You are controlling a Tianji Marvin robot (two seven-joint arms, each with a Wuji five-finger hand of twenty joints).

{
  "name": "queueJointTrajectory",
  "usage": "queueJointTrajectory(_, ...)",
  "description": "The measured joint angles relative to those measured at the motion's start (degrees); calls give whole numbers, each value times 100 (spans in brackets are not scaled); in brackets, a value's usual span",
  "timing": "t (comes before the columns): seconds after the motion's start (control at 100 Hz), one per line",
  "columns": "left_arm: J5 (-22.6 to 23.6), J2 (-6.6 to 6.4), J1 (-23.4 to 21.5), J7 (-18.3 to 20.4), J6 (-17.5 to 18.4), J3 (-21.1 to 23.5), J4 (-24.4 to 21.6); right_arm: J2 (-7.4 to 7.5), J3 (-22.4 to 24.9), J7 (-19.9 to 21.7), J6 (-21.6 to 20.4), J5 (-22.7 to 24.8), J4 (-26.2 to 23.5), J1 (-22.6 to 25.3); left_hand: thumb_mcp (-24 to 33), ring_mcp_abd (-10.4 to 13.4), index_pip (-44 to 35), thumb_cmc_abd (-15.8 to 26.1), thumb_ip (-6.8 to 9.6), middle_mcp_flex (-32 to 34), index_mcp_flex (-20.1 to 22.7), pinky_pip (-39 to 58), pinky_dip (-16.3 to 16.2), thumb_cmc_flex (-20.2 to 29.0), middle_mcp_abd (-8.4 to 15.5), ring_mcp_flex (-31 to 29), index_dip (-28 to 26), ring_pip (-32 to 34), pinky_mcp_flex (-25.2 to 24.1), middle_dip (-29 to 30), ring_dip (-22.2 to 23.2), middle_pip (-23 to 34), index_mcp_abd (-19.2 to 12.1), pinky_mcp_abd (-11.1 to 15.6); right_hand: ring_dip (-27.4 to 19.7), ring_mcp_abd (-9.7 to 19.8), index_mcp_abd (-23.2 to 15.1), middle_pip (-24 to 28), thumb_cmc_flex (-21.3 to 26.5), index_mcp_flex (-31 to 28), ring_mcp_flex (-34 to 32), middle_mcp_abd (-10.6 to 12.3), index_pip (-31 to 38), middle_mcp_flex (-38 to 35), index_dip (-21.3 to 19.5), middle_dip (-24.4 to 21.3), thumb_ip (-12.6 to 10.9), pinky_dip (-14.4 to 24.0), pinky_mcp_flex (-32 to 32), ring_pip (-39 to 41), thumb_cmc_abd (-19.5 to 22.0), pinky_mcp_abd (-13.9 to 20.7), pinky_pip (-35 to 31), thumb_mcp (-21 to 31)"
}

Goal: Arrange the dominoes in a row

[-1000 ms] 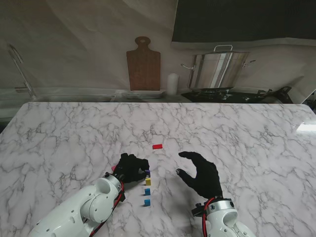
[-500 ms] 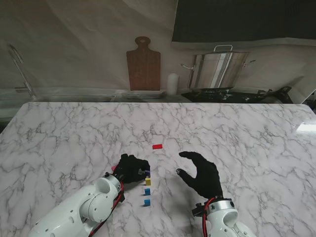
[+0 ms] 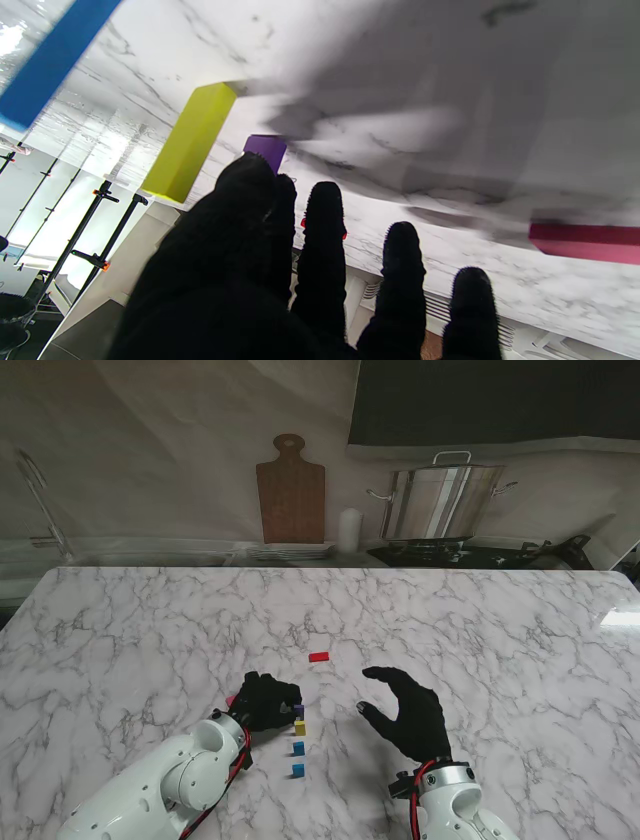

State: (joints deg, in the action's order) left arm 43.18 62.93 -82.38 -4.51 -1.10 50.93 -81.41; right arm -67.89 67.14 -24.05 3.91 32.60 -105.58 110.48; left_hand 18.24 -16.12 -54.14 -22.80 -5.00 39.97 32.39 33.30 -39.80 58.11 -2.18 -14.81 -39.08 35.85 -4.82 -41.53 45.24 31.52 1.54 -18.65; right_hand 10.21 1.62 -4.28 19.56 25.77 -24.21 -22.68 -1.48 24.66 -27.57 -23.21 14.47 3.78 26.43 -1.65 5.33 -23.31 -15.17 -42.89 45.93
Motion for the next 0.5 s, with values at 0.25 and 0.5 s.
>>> queueJointTrajectory(0.25, -1, 0, -5, 15, 0, 4, -5, 0, 3, 12, 0, -1, -2, 2, -1, -1, -13, 0, 0, -58, 0, -4, -3, -1, -7, 0, 7, 0, 0, 66, 0, 65, 23, 0, 0, 0, 0, 0, 0, 0, 0, 0, 0, 0, 0, 0, 0, 0, 0, 0, 0, 0, 0, 0)
queueJointTrajectory(0.5, 53, 0, -5, -100, 4, -13, 14, 1, 4, 15, 0, -1, -2, 3, -2, -1, -408, -3, 0, -54, -70, -5, -66, -57, -10, 0, -100, 5, 0, -59, 2, 133, 28, 0, 0, 0, 0, 0, 0, 0, 0, 0, 0, 0, 0, 0, 0, 0, 0, 0, 0, 0, 0, 0)
